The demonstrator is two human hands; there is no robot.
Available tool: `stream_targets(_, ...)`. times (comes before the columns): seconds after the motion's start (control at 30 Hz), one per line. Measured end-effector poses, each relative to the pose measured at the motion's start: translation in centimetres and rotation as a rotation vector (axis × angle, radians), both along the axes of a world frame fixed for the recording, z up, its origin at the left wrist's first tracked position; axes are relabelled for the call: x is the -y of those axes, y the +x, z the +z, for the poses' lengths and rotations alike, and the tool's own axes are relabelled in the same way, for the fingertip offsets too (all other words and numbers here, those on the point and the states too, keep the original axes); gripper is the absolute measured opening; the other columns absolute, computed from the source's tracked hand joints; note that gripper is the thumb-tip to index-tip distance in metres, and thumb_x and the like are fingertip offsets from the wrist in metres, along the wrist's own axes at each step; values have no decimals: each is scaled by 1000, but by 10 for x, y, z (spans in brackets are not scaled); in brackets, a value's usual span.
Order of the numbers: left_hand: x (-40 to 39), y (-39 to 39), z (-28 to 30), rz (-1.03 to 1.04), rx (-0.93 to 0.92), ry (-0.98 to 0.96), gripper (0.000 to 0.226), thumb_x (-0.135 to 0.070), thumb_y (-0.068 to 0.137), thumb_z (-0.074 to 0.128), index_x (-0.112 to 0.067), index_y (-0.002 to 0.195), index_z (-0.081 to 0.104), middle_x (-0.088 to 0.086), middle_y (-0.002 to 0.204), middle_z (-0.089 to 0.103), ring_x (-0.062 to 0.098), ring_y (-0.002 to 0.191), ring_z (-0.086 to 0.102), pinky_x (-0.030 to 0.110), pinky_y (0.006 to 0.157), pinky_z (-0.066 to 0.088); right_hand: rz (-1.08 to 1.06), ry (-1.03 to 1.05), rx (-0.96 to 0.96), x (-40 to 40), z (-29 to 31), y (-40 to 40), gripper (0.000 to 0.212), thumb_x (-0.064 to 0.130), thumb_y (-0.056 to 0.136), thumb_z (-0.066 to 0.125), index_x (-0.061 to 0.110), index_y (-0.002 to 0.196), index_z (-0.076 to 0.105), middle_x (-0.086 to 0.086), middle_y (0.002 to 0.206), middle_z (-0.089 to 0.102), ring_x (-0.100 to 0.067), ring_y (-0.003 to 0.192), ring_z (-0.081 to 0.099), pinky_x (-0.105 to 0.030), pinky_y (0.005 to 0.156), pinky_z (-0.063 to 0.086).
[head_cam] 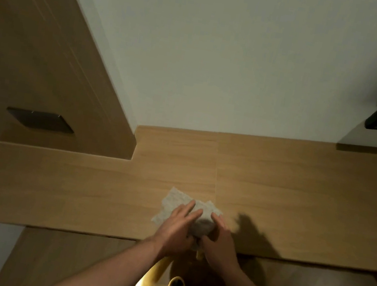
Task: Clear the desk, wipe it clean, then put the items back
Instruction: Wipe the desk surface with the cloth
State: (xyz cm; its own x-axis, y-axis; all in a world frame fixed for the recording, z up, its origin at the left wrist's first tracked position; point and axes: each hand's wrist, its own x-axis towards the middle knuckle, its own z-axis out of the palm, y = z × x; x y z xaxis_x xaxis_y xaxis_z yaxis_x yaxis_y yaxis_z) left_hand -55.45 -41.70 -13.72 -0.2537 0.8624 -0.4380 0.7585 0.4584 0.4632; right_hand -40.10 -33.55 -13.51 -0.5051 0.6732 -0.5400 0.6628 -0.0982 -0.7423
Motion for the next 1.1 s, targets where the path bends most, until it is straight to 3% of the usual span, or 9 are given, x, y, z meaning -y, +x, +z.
stream_targets(0.1,-14,4,-8,-49,-1,-80,86,-21,87,61,-36,162,19,-4,172,1,36,155,11,52,118,36,-94,33,68,-9,-1,32,75,3,80,62,21,151,44,-6,158,41,-21,146,37,-42,120,36)
stream_targets(0.27,3,-21,-32,-133,-165,-167,84,-31,92,72,-38,160,23,-5,172,10,31,153,21,42,121,33,-44,54,213,-18,-2,80,80,5,87,57,30,160,32,8,170,13,-21,151,28,-37,114,41)
stream_targets(0.4,65,-68,-43,112,-215,-182,67,-29,101,57,-39,160,26,-9,171,11,26,156,18,42,126,26,12,128,298,-22,-12,102,87,8,85,61,33,161,27,9,171,2,-21,154,22,-39,117,40)
stream_targets(0.5,121,-113,-47,327,-247,-222,72,-30,96,62,-31,160,28,1,171,16,30,153,27,42,124,27,69,135,369,-25,-21,112,88,12,86,60,34,163,22,8,171,-2,-23,156,12,-44,123,32)
stream_targets(0.63,173,-153,-48,533,-278,-304,79,-32,90,71,-27,157,30,6,168,23,33,144,41,44,119,36,177,148,477,-38,-77,125,84,39,76,48,26,158,37,8,172,0,-22,158,1,-40,126,22)
stream_targets(0.8,143,-132,-43,736,-227,-193,42,-22,87,71,-24,126,58,5,127,63,29,113,60,45,101,50,265,203,510,-26,-55,111,86,26,86,61,32,162,24,10,170,1,-24,158,4,-41,120,36)
stream_targets(0.9,108,-88,-35,684,-189,-144,39,-28,87,72,-27,124,58,1,125,64,28,111,60,44,95,53,297,221,500,-22,-48,109,82,28,82,62,31,159,34,4,172,4,-20,158,-3,-42,123,29)
stream_targets(1.0,69,-25,-25,535,-23,-31,36,-35,76,75,-28,110,63,-1,113,65,29,115,59,36,81,50,247,174,474,-18,-33,106,93,17,86,70,35,163,21,5,172,1,-23,159,3,-43,125,27)
stream_targets(1.1,31,23,-17,314,147,-46,45,-22,80,73,-22,124,65,9,126,62,32,119,60,36,92,51,274,179,464,-17,-29,111,86,13,94,65,31,164,18,-3,173,1,-25,159,1,-44,128,18)
